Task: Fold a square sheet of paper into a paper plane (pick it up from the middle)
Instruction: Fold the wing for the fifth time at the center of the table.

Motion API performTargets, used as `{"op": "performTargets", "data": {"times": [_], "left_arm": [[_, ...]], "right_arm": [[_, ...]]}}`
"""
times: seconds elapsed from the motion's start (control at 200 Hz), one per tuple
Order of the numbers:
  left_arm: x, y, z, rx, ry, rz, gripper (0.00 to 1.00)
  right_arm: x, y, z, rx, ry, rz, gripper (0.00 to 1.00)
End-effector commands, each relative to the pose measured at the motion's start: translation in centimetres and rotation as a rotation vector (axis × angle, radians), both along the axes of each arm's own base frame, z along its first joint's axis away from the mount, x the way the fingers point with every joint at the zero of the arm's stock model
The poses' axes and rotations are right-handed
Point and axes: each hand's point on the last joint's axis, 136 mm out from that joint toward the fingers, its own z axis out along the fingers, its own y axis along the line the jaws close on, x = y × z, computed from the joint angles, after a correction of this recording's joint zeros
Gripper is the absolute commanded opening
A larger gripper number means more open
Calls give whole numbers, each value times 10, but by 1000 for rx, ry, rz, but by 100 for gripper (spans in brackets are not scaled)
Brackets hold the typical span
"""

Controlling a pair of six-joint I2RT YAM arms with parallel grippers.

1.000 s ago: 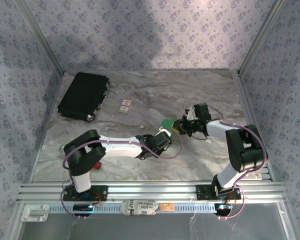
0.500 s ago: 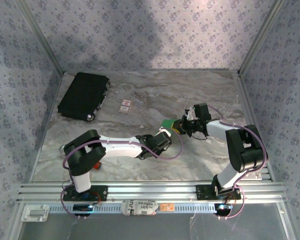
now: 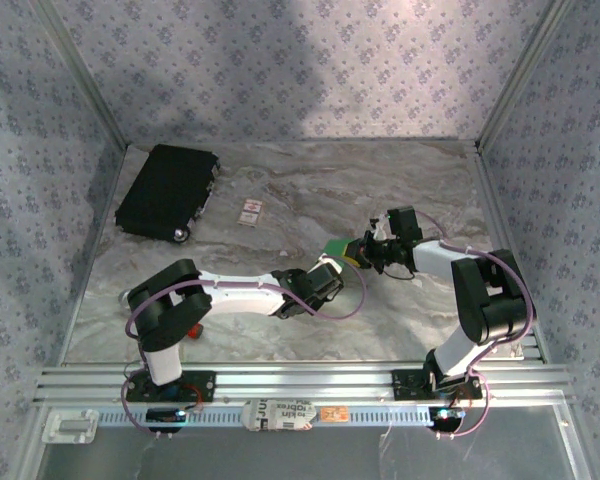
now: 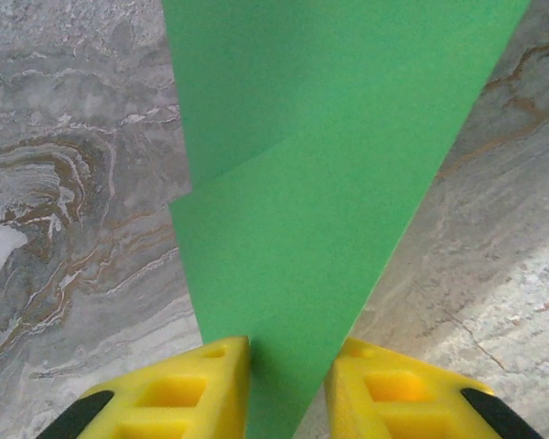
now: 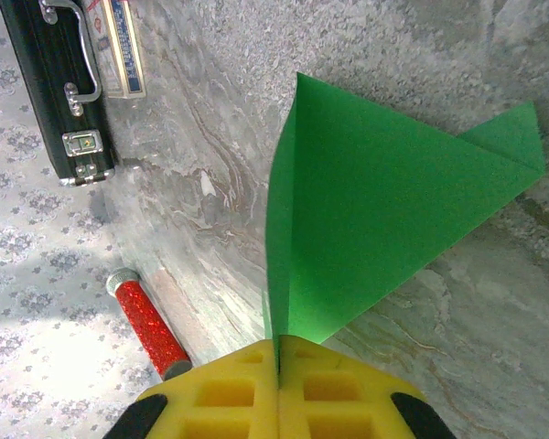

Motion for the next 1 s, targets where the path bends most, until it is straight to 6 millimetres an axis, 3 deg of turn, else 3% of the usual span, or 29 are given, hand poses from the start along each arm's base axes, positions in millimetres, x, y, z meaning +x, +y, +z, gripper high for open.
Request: {"op": "performTargets", "data": {"times": [0.0, 0.3, 0.74, 0.834, 0.994], "left_arm": [[2, 0, -1, 28, -29, -15, 28], [2, 0, -5, 50, -29, -35, 23], [1, -3, -3, 30, -25, -45, 7], [-3, -5, -4, 6, -3, -50, 0], [-8, -13, -2, -95, 81, -62, 0]], "right_arm": [[-1, 2, 10, 19, -14, 9, 7], [-1, 2, 10, 18, -14, 12, 6], [-2, 1, 10, 15, -19, 18, 8], [-2, -1, 13, -2, -28, 17, 15], [-3, -18, 17, -97, -57, 6, 33]]}}
